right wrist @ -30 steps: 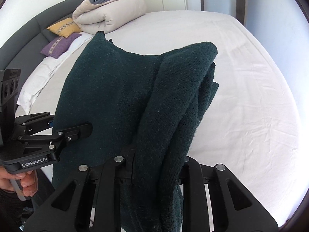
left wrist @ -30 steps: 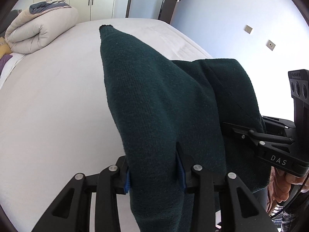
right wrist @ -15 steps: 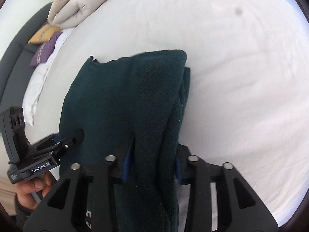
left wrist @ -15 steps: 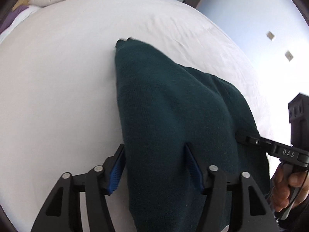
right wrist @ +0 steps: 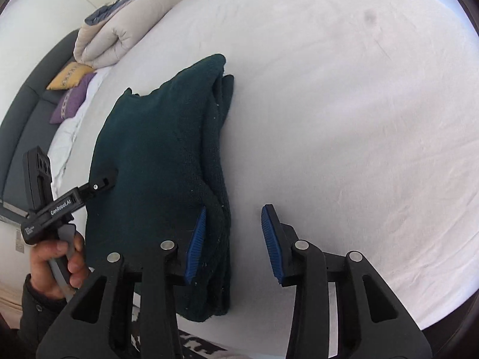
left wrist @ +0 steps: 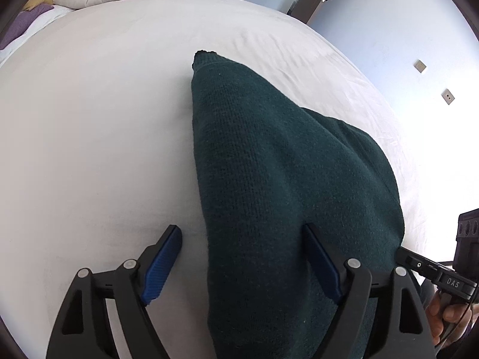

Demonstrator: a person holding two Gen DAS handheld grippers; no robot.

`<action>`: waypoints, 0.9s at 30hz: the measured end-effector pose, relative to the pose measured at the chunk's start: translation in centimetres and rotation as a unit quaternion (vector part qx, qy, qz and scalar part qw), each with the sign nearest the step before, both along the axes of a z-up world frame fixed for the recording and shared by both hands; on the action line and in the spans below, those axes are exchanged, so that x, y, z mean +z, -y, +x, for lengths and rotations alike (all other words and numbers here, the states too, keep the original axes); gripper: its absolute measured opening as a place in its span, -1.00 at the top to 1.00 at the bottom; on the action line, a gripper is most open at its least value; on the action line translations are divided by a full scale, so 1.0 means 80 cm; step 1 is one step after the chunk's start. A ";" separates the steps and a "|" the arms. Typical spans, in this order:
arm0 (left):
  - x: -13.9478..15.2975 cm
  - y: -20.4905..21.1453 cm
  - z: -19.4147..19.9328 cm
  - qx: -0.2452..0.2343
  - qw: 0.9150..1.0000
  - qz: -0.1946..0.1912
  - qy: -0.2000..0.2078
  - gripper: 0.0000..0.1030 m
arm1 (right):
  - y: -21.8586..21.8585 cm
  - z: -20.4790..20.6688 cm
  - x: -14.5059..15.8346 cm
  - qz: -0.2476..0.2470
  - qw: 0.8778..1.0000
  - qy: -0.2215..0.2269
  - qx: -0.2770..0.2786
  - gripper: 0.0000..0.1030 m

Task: Fold small clothes
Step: 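Open both grippers and release the folded sweater on the bed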

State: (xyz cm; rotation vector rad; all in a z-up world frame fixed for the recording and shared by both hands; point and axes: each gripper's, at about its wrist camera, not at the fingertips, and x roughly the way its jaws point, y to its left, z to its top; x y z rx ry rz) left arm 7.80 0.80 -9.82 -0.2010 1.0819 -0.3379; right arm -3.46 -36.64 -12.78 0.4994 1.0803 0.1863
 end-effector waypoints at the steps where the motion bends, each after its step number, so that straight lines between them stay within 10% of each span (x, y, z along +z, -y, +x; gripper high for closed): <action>1: 0.001 -0.001 0.000 0.000 1.000 0.003 0.002 -0.69 | 0.004 -0.005 -0.005 0.010 1.000 0.004 -0.003 0.34; 14: 0.065 0.027 -0.066 0.013 0.993 0.047 0.107 -0.44 | -0.036 -0.047 0.080 -0.005 0.992 0.107 0.061 0.32; 20: -0.003 0.015 -0.050 0.023 0.999 0.026 0.034 -0.51 | -0.045 -0.037 -0.008 -0.060 0.997 0.018 0.048 0.38; 27: 0.040 0.008 -0.083 0.033 0.993 0.037 0.105 -0.45 | -0.013 -0.061 0.028 -0.048 0.997 0.059 0.010 0.38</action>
